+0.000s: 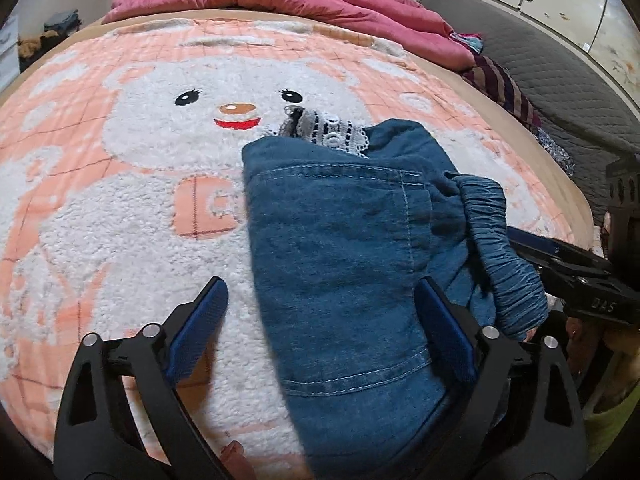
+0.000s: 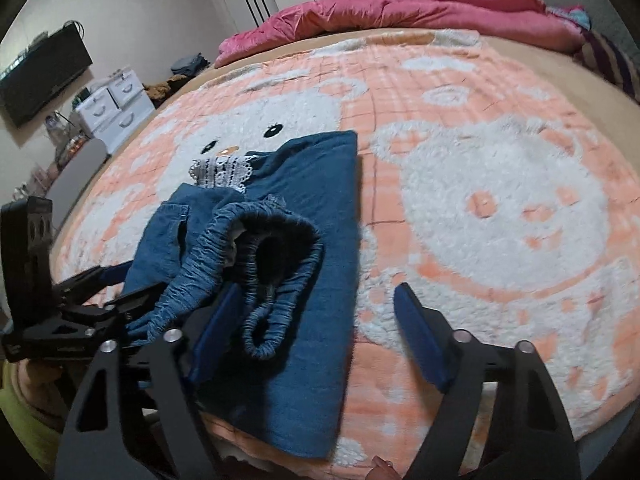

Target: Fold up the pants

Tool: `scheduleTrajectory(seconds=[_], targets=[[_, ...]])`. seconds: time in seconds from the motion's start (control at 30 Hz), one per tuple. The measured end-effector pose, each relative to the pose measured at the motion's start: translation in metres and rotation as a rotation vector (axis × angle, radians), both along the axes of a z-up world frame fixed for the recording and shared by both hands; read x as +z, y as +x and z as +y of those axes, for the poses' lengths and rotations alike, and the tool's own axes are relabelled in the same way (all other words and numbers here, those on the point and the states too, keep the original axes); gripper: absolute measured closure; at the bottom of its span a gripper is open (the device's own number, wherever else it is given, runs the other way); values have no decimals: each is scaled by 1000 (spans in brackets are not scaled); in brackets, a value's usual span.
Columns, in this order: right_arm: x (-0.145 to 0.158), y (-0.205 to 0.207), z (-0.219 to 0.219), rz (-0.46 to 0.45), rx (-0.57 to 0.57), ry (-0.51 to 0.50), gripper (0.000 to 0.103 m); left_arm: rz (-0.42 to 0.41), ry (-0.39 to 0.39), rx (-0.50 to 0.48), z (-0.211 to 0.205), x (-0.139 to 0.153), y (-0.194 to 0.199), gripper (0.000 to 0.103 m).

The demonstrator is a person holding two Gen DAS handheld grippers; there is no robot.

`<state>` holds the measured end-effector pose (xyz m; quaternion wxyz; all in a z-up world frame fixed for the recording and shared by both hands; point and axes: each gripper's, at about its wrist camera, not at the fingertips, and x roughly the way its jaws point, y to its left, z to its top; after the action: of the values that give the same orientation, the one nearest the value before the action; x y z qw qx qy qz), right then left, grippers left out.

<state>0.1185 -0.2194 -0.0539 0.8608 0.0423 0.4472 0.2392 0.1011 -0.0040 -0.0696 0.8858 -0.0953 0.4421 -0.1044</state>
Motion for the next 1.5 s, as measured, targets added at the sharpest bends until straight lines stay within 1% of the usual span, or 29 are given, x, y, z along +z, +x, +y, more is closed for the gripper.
scheduleTrajectory(seconds=[0.07,0.2,0.23,0.27,0.3,0.33,0.37,0.4,0.5,0.53,0.6,0.67,0.7,0.73,0.77,0.8,0.83,0.87,0.93,1.0,1.07,1.17,1.3,1.37,1.5], targets=[[-4,3,1,25,8,38,34,2,-17,-8,-2,0,0,26],[-14,12,-1,65,5,94,34,-1,-16,-8,-7,0,2,29],[-15,14,-1,72,6,111,33,-2,-23,-7,-7,0,3,32],[-16,16,-2,78,10,126,34,-4,-26,-9,-7,1,3,37],[-17,17,-2,78,14,134,34,-4,-38,-15,-8,1,4,39],[-17,17,-3,74,17,143,46,-2,-40,-15,-10,1,5,39],[-17,17,-4,69,35,181,60,-6,-37,-16,-12,1,6,40],[-18,16,-4,71,47,213,60,-9,-31,-17,-13,0,7,40],[-19,13,-5,51,37,213,60,-17,-25,-19,-15,-1,7,40],[-19,12,-5,53,29,213,55,-16,-31,-17,-14,-2,7,40],[-18,11,-4,54,18,202,53,-12,-37,-14,-14,-1,8,41],[-18,11,-2,54,16,196,54,-19,-42,-13,-14,0,8,50],[-18,9,-2,51,15,195,58,-22,-46,-13,-15,0,8,51],[-17,8,-1,45,16,204,71,-27,-50,-15,-15,1,8,55],[-14,5,-1,18,25,223,77,-33,-55,-15,-15,1,7,62],[-12,1,1,-15,31,212,78,-35,-61,-8,-14,2,6,65],[-7,-5,6,-62,43,176,80,-38,-70,-5,-13,4,5,70],[-4,-8,9,-81,45,157,80,-43,-73,-6,-12,6,4,73],[-1,-12,14,-109,47,120,81,-51,-72,-8,-13,10,3,75],[1,-16,18,-136,45,95,82,-70,-50,-8,-16,15,0,75],[5,-20,20,-163,42,83,86,-85,-36,-13,-19,18,-3,75],[13,-25,25,-203,49,60,89,-104,-30,-16,-20,25,-7,75],[19,-21,32,-218,63,53,91,-115,-35,-9,-16,32,-7,75],[21,-17,36,-214,67,57,93,-111,-44,-1,-11,34,-4,76],[28,-8,42,-224,78,64,94,-129,-46,11,-2,43,2,75]])
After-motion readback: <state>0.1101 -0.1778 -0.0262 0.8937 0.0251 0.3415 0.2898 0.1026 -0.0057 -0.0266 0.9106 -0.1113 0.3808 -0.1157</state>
